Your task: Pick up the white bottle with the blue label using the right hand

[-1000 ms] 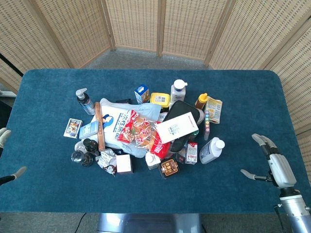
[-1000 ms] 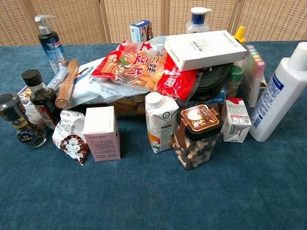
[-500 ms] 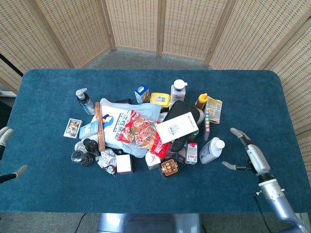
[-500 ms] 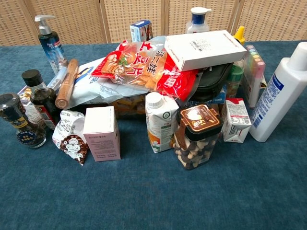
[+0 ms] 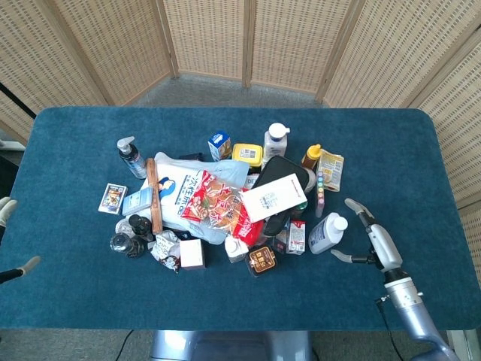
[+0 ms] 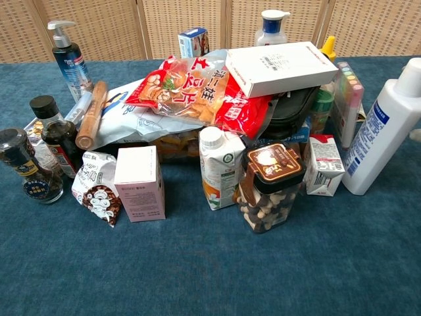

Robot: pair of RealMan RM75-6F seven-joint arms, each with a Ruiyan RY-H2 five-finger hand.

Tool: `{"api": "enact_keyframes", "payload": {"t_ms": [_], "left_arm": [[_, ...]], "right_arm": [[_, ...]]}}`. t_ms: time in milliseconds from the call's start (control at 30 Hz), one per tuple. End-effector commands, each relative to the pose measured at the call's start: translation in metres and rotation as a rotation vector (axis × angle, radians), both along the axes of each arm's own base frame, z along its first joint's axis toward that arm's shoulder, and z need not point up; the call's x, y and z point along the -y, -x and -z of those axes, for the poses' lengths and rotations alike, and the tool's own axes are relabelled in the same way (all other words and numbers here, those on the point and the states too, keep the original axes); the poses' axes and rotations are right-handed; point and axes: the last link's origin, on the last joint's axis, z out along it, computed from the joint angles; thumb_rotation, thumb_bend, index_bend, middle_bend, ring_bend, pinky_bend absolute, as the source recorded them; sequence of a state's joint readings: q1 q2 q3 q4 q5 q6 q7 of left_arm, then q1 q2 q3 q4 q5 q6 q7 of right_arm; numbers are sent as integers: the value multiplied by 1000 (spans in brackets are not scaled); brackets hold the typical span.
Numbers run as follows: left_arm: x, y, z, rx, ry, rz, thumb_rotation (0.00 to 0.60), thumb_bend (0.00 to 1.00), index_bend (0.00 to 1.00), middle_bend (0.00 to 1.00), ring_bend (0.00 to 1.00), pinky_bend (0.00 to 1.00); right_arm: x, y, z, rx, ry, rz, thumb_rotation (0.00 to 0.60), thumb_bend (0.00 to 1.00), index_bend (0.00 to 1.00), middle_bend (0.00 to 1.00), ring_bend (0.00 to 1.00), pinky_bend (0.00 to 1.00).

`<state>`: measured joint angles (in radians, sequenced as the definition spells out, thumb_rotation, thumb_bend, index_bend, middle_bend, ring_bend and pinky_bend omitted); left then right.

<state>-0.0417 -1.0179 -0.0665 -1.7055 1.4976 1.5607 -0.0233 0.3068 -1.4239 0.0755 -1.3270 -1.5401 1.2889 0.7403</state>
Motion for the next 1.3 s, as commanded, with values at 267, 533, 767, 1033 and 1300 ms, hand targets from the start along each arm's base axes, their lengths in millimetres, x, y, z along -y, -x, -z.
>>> {"api": "enact_keyframes", "payload": {"t_ms": [267, 533, 767, 1033, 1300], "left_arm": [[0, 1, -2, 2, -5, -2, 600, 0, 0, 0, 0, 0], [0, 2, -4, 5, -14, -5, 600, 0, 0, 0, 0, 0], [0, 5, -7, 11, -28, -13, 600, 0, 0, 0, 0, 0], [1, 5, -8, 14, -31, -13, 600, 0, 0, 0, 0, 0], [0, 5, -8, 17, -26, -8, 600, 0, 0, 0, 0, 0]], "right_arm": [[-1, -16, 15, 53, 25, 4, 499, 0, 0, 0, 0, 0], [1, -27, 32, 76, 40, 24, 513, 0, 0, 0, 0, 0], [3, -33, 43, 95, 105, 33, 600, 0, 0, 0, 0, 0], [-3, -40, 49, 140, 150, 48, 600, 0, 261, 115, 0, 0], [-3, -41, 53, 151, 188, 79, 600, 0, 584, 606, 298, 198]]}}
